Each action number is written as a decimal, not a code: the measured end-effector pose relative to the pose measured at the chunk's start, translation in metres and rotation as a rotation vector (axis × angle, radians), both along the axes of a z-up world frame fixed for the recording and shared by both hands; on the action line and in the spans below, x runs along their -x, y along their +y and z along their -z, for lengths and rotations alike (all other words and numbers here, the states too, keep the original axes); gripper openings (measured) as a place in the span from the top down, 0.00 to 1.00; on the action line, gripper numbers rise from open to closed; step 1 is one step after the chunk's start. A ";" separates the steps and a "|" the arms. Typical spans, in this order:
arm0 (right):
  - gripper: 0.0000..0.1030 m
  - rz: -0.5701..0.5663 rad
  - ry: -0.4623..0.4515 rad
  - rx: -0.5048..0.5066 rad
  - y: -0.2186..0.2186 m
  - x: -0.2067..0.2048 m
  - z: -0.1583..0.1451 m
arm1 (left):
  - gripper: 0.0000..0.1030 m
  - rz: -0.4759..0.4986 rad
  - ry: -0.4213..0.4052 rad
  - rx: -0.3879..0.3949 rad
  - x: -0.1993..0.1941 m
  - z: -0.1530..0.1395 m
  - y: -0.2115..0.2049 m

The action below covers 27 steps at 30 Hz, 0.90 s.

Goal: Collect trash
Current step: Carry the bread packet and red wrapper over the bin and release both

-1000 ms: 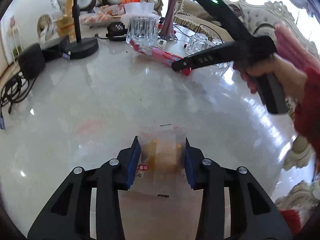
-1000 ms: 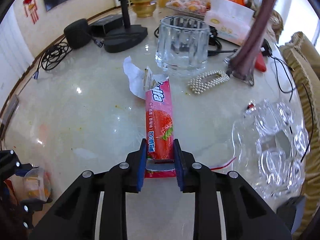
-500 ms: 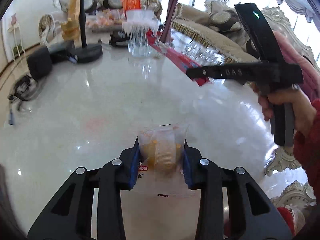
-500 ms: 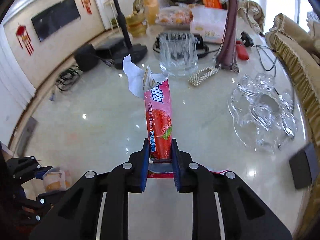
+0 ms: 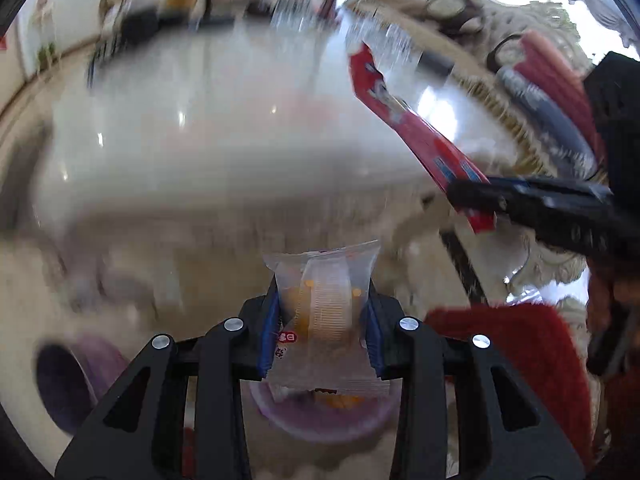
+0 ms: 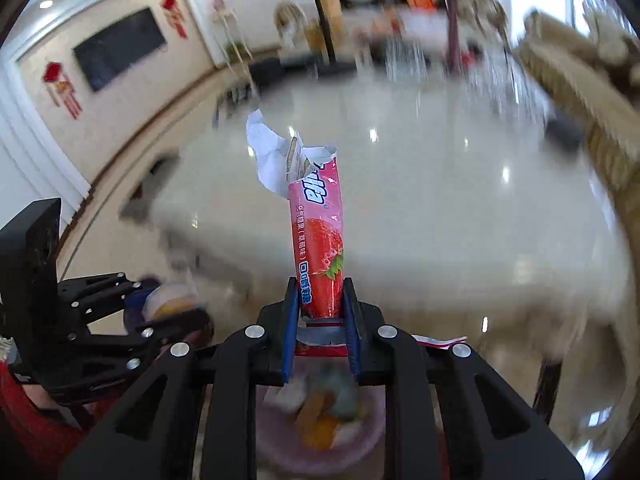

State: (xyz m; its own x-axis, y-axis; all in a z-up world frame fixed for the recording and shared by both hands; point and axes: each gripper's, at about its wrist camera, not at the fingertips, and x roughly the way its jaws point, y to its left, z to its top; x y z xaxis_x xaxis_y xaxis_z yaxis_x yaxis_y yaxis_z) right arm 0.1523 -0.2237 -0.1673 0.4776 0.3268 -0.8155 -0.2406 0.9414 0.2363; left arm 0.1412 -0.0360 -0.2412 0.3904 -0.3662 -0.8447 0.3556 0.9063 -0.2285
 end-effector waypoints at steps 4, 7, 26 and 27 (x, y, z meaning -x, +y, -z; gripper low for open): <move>0.82 0.093 0.182 -0.003 0.013 0.026 0.080 | 0.65 -0.073 0.166 0.004 0.014 0.086 0.002; 0.82 0.120 0.294 0.016 0.026 0.036 0.134 | 0.65 -0.071 0.213 -0.045 0.025 0.125 -0.003; 0.82 0.180 0.672 0.081 0.030 0.049 0.255 | 0.64 0.007 0.346 -0.159 0.027 0.194 -0.026; 0.81 0.187 0.678 0.078 0.026 0.050 0.260 | 0.62 0.007 0.356 -0.161 0.027 0.196 -0.027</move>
